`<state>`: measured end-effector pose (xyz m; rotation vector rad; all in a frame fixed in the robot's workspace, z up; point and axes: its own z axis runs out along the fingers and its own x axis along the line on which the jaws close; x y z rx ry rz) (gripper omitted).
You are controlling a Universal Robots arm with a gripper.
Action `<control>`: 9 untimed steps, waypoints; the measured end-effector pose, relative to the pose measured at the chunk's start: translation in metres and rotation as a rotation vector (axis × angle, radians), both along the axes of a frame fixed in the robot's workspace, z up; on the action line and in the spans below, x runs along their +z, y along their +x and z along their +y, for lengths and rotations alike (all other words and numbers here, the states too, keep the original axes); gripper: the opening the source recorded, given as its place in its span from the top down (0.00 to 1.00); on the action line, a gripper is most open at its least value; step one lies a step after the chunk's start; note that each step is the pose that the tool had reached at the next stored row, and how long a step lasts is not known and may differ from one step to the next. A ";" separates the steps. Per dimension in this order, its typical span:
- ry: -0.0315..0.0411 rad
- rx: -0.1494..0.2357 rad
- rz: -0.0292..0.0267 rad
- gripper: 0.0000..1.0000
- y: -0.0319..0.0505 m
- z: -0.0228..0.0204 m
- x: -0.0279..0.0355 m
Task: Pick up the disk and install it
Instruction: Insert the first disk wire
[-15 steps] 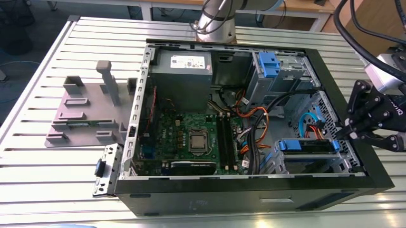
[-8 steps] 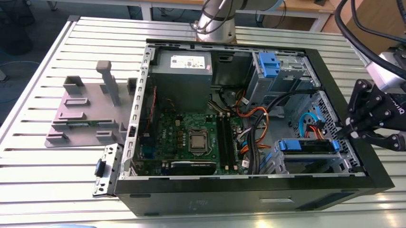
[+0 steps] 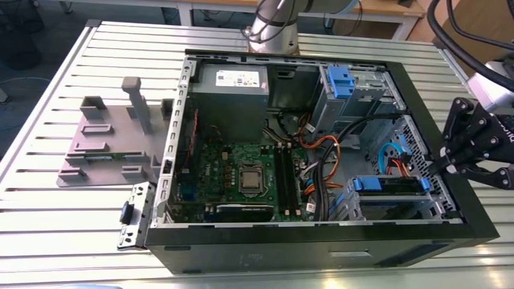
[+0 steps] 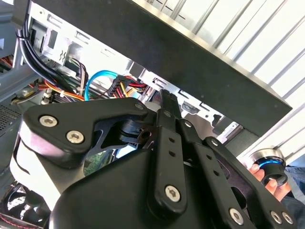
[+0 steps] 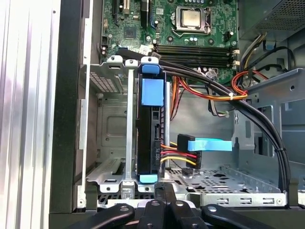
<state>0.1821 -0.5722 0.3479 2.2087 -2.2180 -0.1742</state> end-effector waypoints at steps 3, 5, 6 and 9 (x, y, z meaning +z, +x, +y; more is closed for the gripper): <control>0.0000 0.000 0.0000 0.89 0.0000 0.0000 0.0038; -0.0002 0.000 0.0000 0.89 0.0000 0.0000 0.0067; -0.0001 0.000 0.0000 0.89 0.0000 0.0000 0.0082; 0.0000 0.000 0.0000 0.89 0.0000 0.0000 0.0120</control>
